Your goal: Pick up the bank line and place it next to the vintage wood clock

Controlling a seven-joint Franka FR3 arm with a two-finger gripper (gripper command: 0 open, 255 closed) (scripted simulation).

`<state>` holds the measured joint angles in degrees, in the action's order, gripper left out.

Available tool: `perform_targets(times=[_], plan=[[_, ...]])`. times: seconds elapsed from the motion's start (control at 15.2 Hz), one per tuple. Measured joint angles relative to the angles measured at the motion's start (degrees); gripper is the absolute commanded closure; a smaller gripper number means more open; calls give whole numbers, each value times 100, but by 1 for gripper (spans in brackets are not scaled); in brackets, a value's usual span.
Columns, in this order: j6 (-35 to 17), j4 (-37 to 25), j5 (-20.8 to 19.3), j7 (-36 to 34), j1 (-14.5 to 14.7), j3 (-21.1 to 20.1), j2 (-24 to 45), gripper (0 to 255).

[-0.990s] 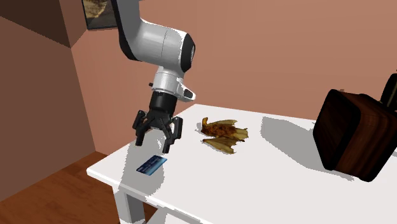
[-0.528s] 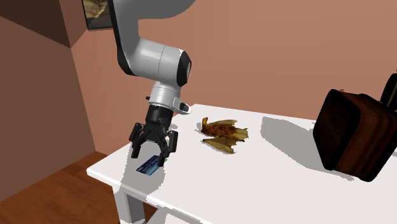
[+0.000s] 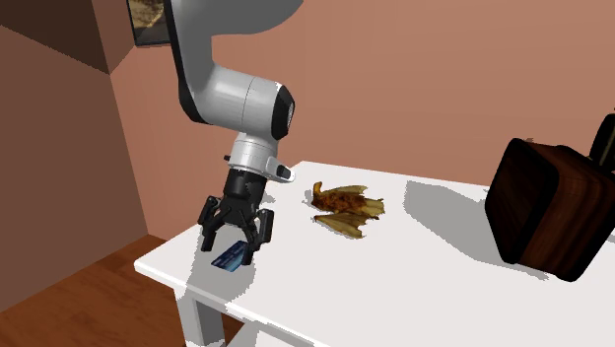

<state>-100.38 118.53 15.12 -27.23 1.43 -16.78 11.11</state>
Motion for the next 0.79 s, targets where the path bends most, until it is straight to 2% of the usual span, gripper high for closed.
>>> perform_targets(times=[0.07, 0.79], plan=[[0, 0, 0, 0, 0, 0, 0, 255], [32, -5, 5, -1, -4, 0, -28, 255]])
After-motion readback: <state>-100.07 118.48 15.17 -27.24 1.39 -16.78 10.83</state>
